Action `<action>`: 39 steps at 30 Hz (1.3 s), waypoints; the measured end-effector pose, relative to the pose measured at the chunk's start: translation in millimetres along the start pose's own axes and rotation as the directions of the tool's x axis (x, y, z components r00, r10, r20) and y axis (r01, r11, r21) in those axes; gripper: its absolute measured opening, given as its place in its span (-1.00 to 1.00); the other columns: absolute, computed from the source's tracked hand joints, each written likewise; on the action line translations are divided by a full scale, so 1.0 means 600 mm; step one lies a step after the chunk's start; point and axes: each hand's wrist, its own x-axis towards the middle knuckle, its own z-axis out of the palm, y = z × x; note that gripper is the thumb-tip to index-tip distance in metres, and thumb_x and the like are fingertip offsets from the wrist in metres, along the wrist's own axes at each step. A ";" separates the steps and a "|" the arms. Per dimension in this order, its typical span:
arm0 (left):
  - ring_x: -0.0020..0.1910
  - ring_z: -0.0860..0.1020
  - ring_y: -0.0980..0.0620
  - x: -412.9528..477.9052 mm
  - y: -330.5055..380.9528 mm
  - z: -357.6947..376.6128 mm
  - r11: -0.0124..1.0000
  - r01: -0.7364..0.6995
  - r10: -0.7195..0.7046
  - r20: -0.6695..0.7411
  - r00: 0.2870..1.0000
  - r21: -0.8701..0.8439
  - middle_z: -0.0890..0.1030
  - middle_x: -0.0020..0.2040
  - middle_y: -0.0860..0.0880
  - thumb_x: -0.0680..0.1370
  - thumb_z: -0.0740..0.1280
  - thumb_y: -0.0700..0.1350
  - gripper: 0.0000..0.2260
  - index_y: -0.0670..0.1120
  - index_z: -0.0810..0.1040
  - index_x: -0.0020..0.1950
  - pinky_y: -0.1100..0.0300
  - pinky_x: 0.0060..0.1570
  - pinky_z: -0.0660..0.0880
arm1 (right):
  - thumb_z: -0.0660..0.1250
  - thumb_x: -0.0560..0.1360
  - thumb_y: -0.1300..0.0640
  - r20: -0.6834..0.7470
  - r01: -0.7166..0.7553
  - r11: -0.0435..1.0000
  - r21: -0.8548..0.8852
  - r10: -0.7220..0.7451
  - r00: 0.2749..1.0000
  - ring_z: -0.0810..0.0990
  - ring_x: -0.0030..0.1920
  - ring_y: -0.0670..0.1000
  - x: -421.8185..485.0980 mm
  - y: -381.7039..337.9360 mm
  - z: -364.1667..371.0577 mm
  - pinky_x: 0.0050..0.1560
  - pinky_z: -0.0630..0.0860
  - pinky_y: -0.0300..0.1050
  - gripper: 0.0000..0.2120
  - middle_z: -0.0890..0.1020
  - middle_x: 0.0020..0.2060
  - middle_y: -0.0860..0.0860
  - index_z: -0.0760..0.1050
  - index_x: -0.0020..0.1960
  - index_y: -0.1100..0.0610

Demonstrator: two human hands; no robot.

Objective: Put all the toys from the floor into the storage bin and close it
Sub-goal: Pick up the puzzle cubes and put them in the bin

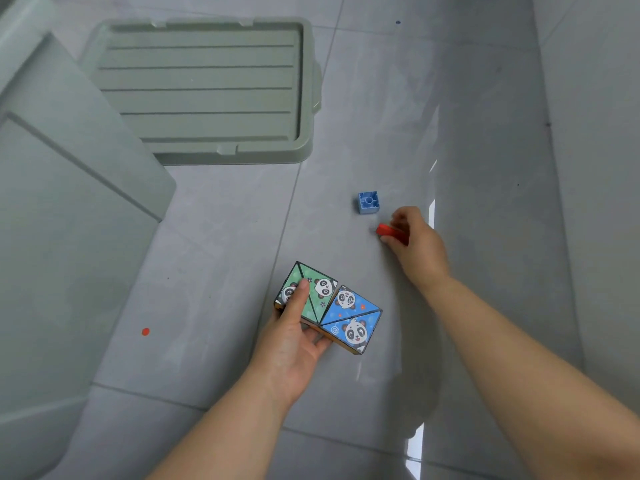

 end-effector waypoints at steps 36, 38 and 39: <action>-0.14 0.62 -0.03 -0.039 0.025 0.015 0.968 -0.214 0.240 -0.232 0.943 0.132 0.63 0.05 -0.13 0.51 0.36 -0.11 -0.74 -0.12 0.45 0.17 0.07 -0.13 0.57 | 0.33 0.48 0.28 -0.062 -0.082 0.980 0.182 0.094 0.994 0.47 -0.11 -0.13 -0.074 -0.083 0.032 0.10 0.37 -0.30 -0.56 0.26 0.03 0.00 0.39 0.34 0.15; -0.14 0.60 0.00 -0.058 0.054 0.025 0.896 -0.349 0.417 -0.253 0.873 0.276 0.61 0.01 -0.07 0.48 0.40 -0.13 -0.73 -0.06 0.42 0.12 0.07 -0.08 0.56 | 0.34 0.45 0.37 -0.078 0.014 0.936 0.351 0.015 0.997 0.55 -0.12 -0.27 -0.091 -0.142 0.013 0.09 0.43 -0.37 -0.58 0.29 -0.02 0.00 0.44 0.29 0.17; -0.12 0.60 0.03 -0.073 0.076 0.034 0.846 -0.422 0.500 -0.210 0.840 0.326 0.60 -0.01 -0.03 0.47 0.42 -0.14 -0.71 -0.03 0.41 0.12 0.09 -0.07 0.55 | 0.34 0.45 0.39 -0.073 0.067 0.919 0.390 -0.042 0.996 0.56 -0.10 -0.33 -0.099 -0.177 0.002 0.10 0.44 -0.39 -0.58 0.30 -0.04 -0.02 0.45 0.27 0.14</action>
